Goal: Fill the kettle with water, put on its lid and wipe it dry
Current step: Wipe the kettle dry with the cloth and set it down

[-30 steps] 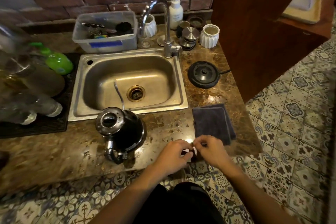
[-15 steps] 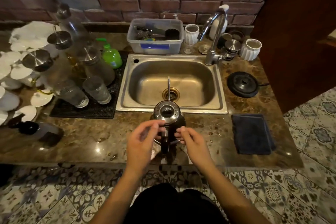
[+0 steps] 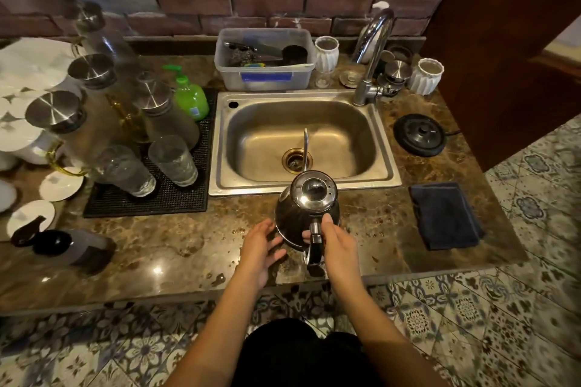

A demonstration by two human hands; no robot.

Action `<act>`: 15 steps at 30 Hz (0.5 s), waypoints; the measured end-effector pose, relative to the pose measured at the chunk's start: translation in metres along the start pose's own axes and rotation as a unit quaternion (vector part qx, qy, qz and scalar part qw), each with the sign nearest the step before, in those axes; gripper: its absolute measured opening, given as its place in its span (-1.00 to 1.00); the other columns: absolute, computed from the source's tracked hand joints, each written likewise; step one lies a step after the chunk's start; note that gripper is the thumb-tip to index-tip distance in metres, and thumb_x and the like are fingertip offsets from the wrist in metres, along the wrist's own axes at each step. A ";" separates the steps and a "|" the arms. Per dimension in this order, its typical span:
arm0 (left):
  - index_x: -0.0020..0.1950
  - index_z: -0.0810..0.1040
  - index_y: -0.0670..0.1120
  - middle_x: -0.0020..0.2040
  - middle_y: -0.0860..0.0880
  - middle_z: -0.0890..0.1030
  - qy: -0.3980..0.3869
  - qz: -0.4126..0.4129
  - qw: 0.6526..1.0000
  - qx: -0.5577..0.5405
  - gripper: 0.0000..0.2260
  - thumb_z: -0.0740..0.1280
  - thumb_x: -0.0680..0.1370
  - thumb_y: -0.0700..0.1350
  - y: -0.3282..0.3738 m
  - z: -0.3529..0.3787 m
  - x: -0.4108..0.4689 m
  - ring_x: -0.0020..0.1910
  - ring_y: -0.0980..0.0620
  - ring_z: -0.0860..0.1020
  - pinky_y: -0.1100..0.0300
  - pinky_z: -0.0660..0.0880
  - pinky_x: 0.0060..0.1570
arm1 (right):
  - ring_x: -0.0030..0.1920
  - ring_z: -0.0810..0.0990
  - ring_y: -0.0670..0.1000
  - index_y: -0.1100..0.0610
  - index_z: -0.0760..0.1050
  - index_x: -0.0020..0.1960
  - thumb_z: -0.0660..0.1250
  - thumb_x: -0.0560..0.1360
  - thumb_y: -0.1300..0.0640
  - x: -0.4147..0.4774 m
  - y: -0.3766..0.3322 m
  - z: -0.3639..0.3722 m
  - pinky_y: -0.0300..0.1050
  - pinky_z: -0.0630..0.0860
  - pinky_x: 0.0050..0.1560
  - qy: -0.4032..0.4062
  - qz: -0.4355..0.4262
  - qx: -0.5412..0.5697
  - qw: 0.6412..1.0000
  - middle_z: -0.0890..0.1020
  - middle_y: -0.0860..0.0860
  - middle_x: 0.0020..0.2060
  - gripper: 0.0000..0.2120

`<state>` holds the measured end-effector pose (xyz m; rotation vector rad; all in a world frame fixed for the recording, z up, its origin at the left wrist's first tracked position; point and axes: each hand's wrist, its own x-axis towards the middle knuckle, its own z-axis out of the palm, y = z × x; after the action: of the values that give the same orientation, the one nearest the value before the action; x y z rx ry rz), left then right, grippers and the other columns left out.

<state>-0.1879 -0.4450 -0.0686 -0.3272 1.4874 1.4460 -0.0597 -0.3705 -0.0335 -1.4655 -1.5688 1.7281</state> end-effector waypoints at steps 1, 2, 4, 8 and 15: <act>0.29 0.50 -0.06 0.17 0.00 0.61 -0.006 -0.010 1.000 -0.005 -0.77 0.14 0.72 -0.04 -0.001 -0.001 0.001 0.19 -0.08 0.59 -0.15 0.52 0.27 | -0.14 0.72 -0.11 0.09 0.71 -0.08 0.12 0.66 -0.18 0.000 0.001 0.001 -0.28 0.52 -0.16 0.000 0.001 0.003 1.000 0.77 -0.03 -0.18 -0.51; 0.26 0.51 -0.07 0.17 -0.02 0.62 -0.012 -0.019 1.000 -0.008 -0.76 0.13 0.72 -0.03 -0.001 -0.002 0.002 0.18 -0.08 0.59 -0.14 0.53 0.26 | -0.11 0.73 -0.09 0.08 0.71 -0.08 0.13 0.66 -0.16 0.000 0.003 0.003 -0.24 0.53 -0.09 -0.003 0.004 0.007 1.000 0.77 -0.02 -0.18 -0.53; 0.18 0.54 -0.08 0.16 -0.04 0.62 -0.019 -0.032 0.999 -0.011 -0.75 0.11 0.72 -0.03 -0.002 -0.003 0.003 0.15 -0.08 0.59 -0.11 0.53 0.21 | -0.07 0.74 -0.03 0.10 0.69 -0.08 0.16 0.66 -0.15 0.000 0.004 0.007 -0.08 0.58 0.05 -0.007 0.010 0.017 1.000 0.77 0.01 -0.18 -0.55; 0.15 0.56 -0.09 0.14 -0.07 0.63 -0.023 -0.038 0.999 -0.015 -0.73 0.08 0.73 -0.05 -0.003 -0.005 0.007 0.15 -0.10 0.60 -0.04 0.55 0.12 | -0.17 0.69 0.02 0.13 0.66 -0.14 0.13 0.66 -0.16 0.000 0.004 0.013 -0.01 0.57 0.01 -0.006 0.003 0.012 1.000 0.72 0.04 -0.31 -0.52; 0.13 0.57 -0.14 0.15 -0.15 0.63 -0.026 -0.052 0.998 -0.039 -0.73 0.11 0.72 -0.07 -0.002 -0.008 0.009 0.11 -0.15 0.62 -0.01 0.56 0.05 | -0.39 0.40 0.01 0.06 0.44 -0.31 0.02 0.67 -0.22 0.000 0.005 0.015 -0.01 0.36 -0.24 -0.029 -0.010 -0.022 0.999 0.42 0.01 -0.46 -0.47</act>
<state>-0.1941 -0.4487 -0.0783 -0.4042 1.3555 1.4212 -0.0706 -0.3796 -0.0405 -1.4278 -1.6539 1.7506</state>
